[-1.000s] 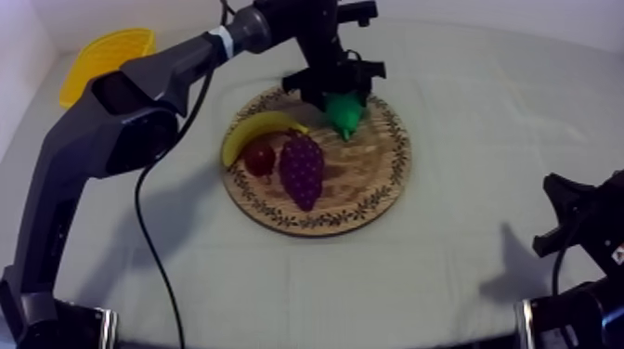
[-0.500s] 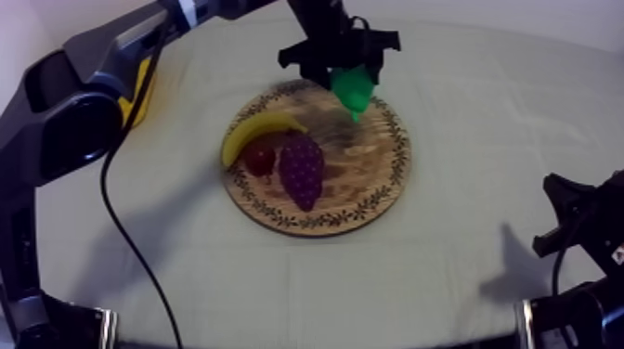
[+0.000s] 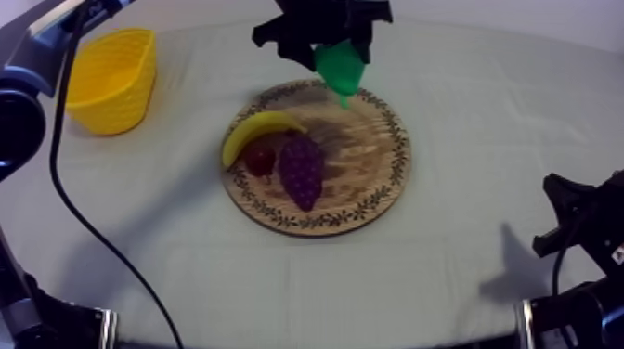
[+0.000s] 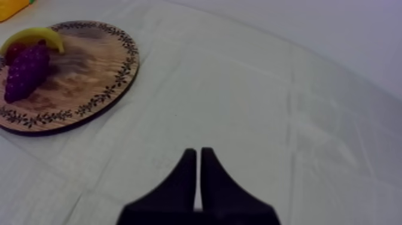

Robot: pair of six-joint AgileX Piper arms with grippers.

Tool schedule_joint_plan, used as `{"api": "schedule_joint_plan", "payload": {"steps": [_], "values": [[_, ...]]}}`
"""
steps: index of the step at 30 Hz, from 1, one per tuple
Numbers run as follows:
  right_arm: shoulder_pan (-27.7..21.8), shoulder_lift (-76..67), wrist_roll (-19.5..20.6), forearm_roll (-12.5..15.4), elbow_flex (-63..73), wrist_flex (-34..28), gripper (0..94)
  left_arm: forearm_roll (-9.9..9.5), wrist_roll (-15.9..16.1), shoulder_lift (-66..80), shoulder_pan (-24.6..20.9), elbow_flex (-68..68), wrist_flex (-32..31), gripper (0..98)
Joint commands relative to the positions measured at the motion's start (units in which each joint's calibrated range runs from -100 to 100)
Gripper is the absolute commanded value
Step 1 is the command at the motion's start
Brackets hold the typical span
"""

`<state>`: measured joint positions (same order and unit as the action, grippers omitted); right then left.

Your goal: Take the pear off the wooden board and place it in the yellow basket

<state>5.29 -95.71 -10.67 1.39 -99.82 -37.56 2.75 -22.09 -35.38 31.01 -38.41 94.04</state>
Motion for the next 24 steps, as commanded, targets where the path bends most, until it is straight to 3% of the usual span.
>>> {"api": "schedule_joint_plan", "payload": {"steps": [1,10,24], "values": [[0.0,0.0,-0.1,0.0,0.0,0.0,0.4,-0.34,0.1,1.9,-0.8,1.5,0.2,47.7],[0.0,0.0,-0.1,0.0,0.0,0.0,0.4,-2.16,0.9,11.5,-7.5,9.9,1.1,47.4],[0.0,0.0,-0.1,0.0,0.0,0.0,0.4,-3.68,3.6,24.3,-21.3,24.0,1.3,47.3]]}}
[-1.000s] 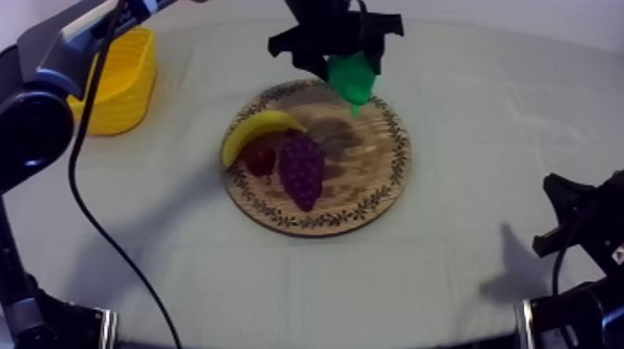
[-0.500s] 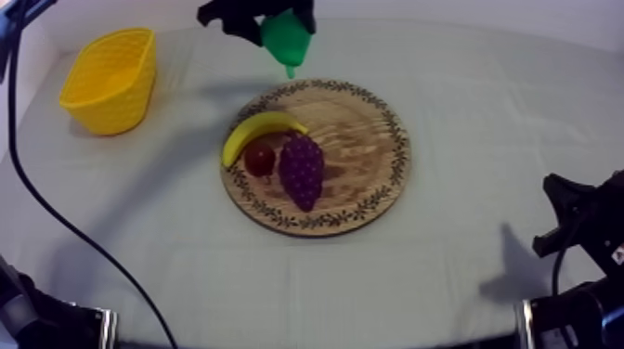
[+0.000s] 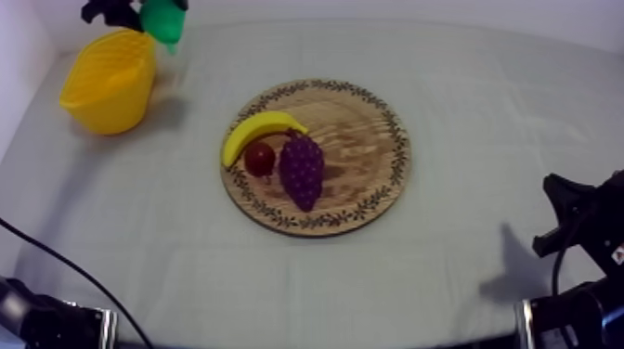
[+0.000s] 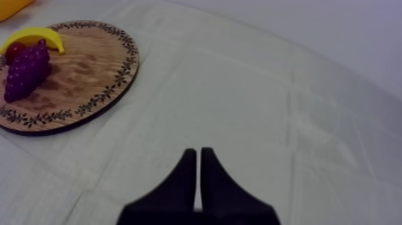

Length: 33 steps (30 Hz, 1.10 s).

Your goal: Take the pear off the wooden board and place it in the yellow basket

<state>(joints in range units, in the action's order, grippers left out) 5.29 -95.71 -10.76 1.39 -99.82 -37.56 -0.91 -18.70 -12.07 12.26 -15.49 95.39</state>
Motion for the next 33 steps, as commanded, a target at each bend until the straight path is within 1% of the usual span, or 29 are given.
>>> {"api": "schedule_joint_plan", "payload": {"steps": [1,8,13,22,33], "values": [[0.0,0.0,0.0,0.0,0.0,0.0,0.4,-0.10,0.5,1.7,-3.5,1.7,0.0,47.3],[0.0,0.0,0.0,0.0,0.0,0.0,0.4,-0.31,2.3,5.9,-9.6,4.7,0.2,47.5],[0.0,0.0,0.0,0.0,0.0,0.0,0.4,-0.33,3.3,7.6,-12.7,5.5,0.6,47.7],[0.0,0.0,0.0,0.0,0.0,0.0,0.4,-0.31,3.8,5.6,-14.6,5.5,0.0,47.9],[0.0,0.0,0.0,0.0,0.0,0.0,0.4,0.46,4.4,-7.2,-16.7,4.9,-6.7,48.5]]}}
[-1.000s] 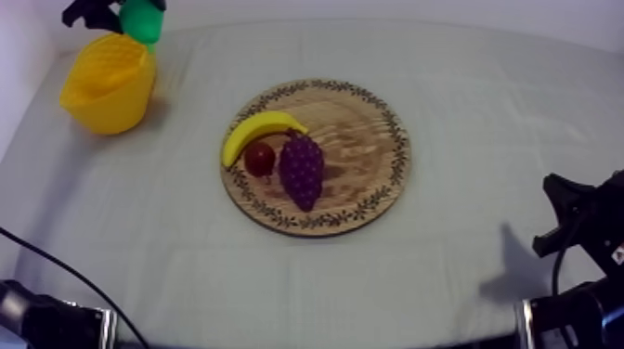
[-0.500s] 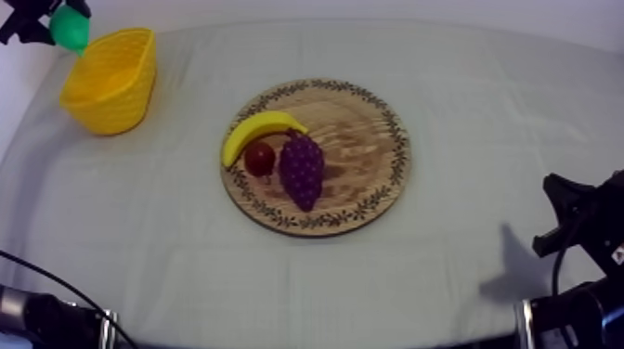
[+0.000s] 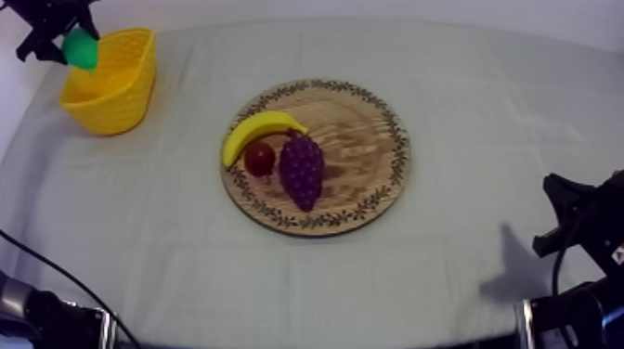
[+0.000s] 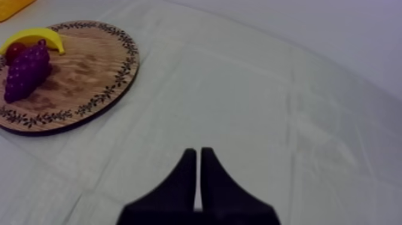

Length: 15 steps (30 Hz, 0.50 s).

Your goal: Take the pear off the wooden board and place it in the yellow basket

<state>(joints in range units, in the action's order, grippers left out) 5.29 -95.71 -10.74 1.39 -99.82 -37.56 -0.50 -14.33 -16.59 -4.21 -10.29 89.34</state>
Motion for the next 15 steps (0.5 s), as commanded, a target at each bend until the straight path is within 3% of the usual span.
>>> {"api": "schedule_joint_plan", "payload": {"steps": [1,15], "values": [[0.0,0.0,0.0,0.0,0.0,0.0,0.4,0.09,0.1,-4.2,-0.4,-0.6,-1.2,48.5],[0.0,0.0,0.0,0.0,0.0,0.0,0.4,1.21,1.3,-20.9,-1.1,-13.3,-3.7,54.2]]}}
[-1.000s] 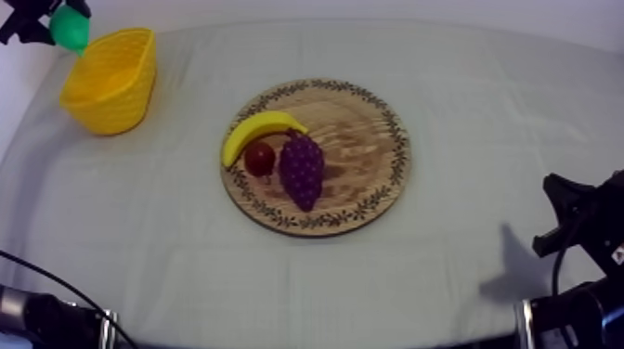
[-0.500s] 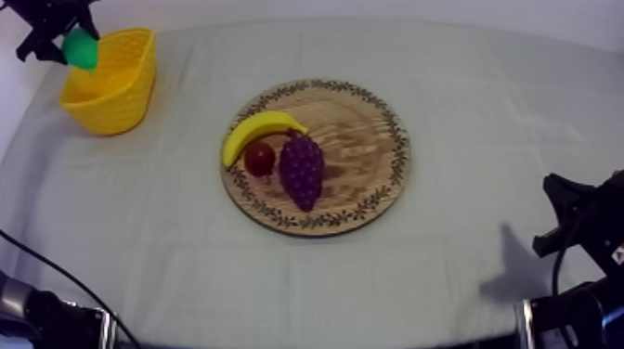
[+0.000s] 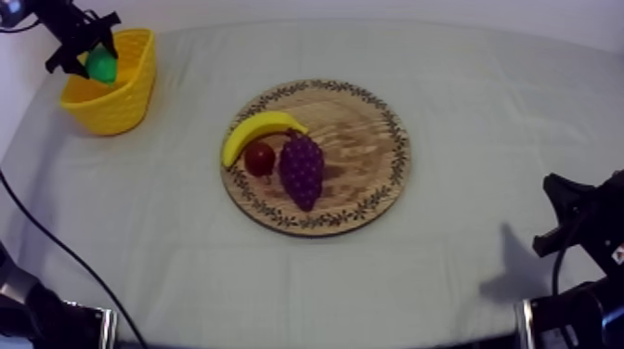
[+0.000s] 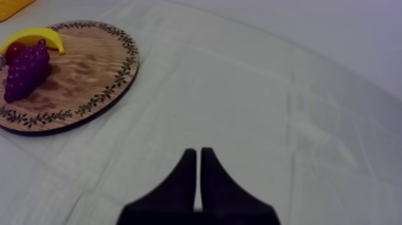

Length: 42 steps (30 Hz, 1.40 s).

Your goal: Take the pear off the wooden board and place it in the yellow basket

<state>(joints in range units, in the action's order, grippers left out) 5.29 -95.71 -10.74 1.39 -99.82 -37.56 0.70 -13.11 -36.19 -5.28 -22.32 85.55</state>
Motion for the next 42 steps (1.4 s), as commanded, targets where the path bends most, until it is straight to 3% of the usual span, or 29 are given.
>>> {"api": "schedule_joint_plan", "payload": {"steps": [1,8,20,42], "values": [[0.0,0.0,0.0,0.0,0.0,0.0,0.4,0.09,0.1,-2.1,0.0,-2.0,0.1,54.5],[0.0,0.0,0.0,0.0,0.0,0.0,0.4,0.21,0.0,-6.5,-0.4,-5.8,0.0,60.5],[0.0,0.0,0.0,0.0,0.0,0.0,0.4,-0.29,-1.5,-5.3,-0.2,-5.3,-0.1,93.0],[0.0,0.0,0.0,0.0,0.0,0.0,0.4,-0.40,-1.6,20.7,2.7,11.2,1.6,93.9]]}}
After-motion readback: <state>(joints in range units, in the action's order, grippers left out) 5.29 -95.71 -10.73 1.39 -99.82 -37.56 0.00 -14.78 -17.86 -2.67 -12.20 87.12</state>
